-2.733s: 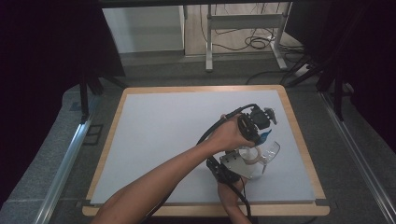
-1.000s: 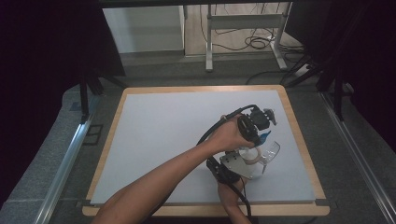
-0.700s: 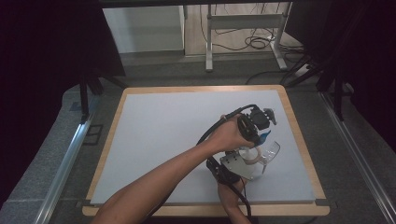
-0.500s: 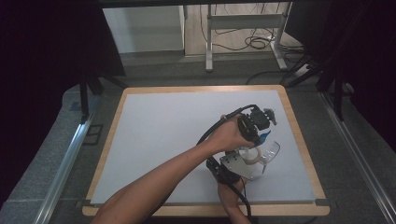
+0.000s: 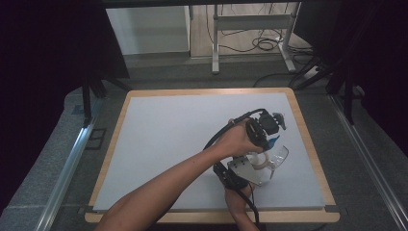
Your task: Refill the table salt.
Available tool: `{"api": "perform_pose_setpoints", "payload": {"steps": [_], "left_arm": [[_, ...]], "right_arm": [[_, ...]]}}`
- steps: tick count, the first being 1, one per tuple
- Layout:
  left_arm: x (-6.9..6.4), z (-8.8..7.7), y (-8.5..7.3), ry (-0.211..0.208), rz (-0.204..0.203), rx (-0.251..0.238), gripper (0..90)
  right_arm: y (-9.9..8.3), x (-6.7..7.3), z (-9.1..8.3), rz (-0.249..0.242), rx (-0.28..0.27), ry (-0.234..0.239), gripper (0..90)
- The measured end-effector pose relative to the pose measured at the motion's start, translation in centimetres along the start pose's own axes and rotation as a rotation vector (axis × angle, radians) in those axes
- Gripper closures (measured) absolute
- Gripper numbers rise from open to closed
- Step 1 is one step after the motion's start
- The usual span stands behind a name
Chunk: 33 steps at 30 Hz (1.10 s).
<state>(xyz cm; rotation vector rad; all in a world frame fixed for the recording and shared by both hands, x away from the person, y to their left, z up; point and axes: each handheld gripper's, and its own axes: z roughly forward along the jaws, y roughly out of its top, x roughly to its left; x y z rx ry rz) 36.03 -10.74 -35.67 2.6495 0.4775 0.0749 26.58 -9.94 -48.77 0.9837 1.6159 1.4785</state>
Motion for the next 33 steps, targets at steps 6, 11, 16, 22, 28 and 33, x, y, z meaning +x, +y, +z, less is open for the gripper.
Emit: {"api": "perform_pose_setpoints", "payload": {"steps": [6,11,16,22,28,33], "left_arm": [[-0.03,0.06,-0.03,-0.002,-0.002,-0.002,90.0],[0.02,0.10,-0.05,-0.002,-0.003,-0.005,90.0],[0.04,0.13,-0.08,-0.001,-0.003,-0.004,90.0],[0.03,0.22,-0.06,0.002,-0.005,-0.004,90.0],[-0.08,0.32,0.01,0.007,0.000,-0.003,90.0],[-0.15,0.39,0.06,0.012,0.004,0.003,90.0]], "right_arm": [[-0.02,-0.03,0.02,-0.001,0.000,-0.002,55.9],[-0.04,0.00,0.03,0.001,0.002,-0.001,55.9],[-0.06,0.01,0.04,0.001,0.002,-0.001,55.9],[-0.05,-0.01,0.06,-0.004,0.002,-0.002,55.9],[0.00,-0.03,0.06,-0.008,0.003,-0.007,55.9],[0.13,0.01,0.00,-0.027,-0.003,-0.014,55.8]]}}
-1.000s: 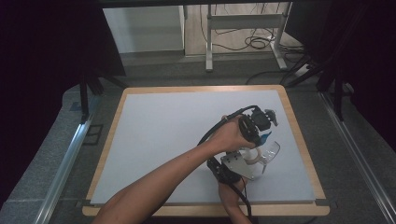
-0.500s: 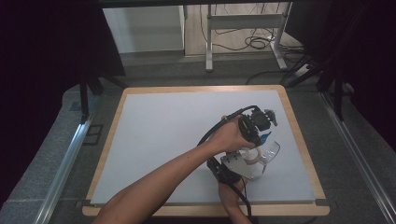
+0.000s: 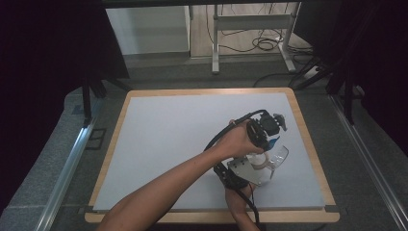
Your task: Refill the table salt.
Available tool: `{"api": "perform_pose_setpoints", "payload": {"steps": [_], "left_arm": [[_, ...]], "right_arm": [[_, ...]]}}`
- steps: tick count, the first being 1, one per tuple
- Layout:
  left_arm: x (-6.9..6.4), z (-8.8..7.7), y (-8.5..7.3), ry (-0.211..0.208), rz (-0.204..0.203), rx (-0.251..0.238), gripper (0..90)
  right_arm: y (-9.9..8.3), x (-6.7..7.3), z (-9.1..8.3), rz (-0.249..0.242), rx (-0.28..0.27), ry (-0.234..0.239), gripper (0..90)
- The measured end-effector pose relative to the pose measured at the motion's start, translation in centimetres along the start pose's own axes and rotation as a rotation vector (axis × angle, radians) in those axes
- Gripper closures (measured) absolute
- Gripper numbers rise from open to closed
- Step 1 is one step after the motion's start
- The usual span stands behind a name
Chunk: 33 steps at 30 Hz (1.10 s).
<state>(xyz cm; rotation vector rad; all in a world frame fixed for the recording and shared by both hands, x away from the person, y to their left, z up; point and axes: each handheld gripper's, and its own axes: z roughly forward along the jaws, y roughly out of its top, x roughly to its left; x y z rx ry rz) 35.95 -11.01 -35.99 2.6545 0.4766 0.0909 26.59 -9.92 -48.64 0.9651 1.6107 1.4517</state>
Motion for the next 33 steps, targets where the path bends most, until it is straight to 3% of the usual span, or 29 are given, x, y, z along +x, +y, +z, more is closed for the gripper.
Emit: {"api": "perform_pose_setpoints", "payload": {"steps": [33], "left_arm": [[-0.03,0.17,0.09,-0.003,0.000,0.006,90.0]], "right_arm": [[0.11,-0.12,0.01,0.006,0.001,0.002,55.8]]}}
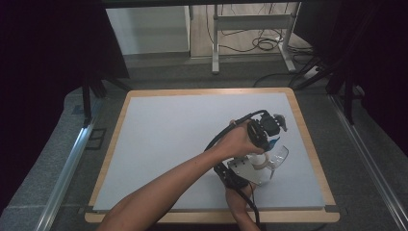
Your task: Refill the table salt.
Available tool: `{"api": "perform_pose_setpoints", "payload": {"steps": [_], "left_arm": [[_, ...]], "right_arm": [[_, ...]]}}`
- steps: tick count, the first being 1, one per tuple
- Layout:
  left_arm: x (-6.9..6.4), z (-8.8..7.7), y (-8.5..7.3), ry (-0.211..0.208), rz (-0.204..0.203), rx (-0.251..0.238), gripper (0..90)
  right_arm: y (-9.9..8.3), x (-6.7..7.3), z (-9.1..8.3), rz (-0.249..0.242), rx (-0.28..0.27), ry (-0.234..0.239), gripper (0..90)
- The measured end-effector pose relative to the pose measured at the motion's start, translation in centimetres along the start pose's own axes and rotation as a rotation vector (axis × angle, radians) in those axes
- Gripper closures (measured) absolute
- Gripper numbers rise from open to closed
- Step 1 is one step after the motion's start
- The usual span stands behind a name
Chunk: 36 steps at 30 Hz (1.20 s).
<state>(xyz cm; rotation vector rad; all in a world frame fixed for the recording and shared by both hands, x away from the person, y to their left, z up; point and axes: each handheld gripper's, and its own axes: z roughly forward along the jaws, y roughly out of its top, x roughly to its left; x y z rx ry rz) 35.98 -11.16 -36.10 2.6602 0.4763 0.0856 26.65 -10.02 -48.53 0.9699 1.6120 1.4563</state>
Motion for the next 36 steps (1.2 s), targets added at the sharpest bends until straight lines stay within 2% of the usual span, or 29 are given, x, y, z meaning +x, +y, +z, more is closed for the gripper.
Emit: {"api": "perform_pose_setpoints", "payload": {"steps": [36], "left_arm": [[-0.16,0.31,0.20,-0.002,0.005,0.005,90.0]], "right_arm": [[0.11,-0.22,-0.07,0.011,-0.004,-0.005,55.8]]}}
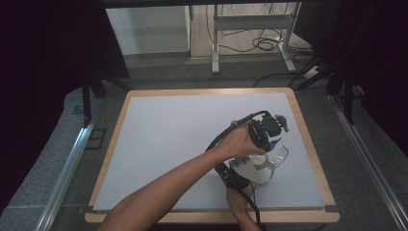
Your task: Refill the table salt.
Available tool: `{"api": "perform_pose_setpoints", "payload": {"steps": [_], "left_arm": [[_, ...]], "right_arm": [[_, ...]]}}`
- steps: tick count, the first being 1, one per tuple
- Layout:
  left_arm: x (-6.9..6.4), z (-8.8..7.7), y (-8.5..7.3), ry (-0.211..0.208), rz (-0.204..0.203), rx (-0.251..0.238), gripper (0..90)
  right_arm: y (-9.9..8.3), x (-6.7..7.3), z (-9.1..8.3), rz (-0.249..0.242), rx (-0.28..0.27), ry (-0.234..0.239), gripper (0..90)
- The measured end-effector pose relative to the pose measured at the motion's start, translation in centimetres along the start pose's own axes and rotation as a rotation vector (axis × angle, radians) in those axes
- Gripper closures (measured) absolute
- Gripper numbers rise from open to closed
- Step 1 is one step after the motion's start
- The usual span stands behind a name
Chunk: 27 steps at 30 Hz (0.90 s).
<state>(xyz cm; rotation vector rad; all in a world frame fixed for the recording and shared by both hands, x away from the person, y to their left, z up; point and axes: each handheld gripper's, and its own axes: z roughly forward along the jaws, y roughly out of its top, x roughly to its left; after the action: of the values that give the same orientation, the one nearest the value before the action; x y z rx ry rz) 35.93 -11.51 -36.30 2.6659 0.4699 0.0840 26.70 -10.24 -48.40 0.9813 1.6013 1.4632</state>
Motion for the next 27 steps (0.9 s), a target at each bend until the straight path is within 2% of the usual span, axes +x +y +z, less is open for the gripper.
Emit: {"api": "perform_pose_setpoints", "payload": {"steps": [27], "left_arm": [[0.09,0.16,-0.03,-0.007,-0.003,0.004,90.0]], "right_arm": [[-0.04,-0.04,0.01,0.001,0.001,-0.002,55.9]]}}
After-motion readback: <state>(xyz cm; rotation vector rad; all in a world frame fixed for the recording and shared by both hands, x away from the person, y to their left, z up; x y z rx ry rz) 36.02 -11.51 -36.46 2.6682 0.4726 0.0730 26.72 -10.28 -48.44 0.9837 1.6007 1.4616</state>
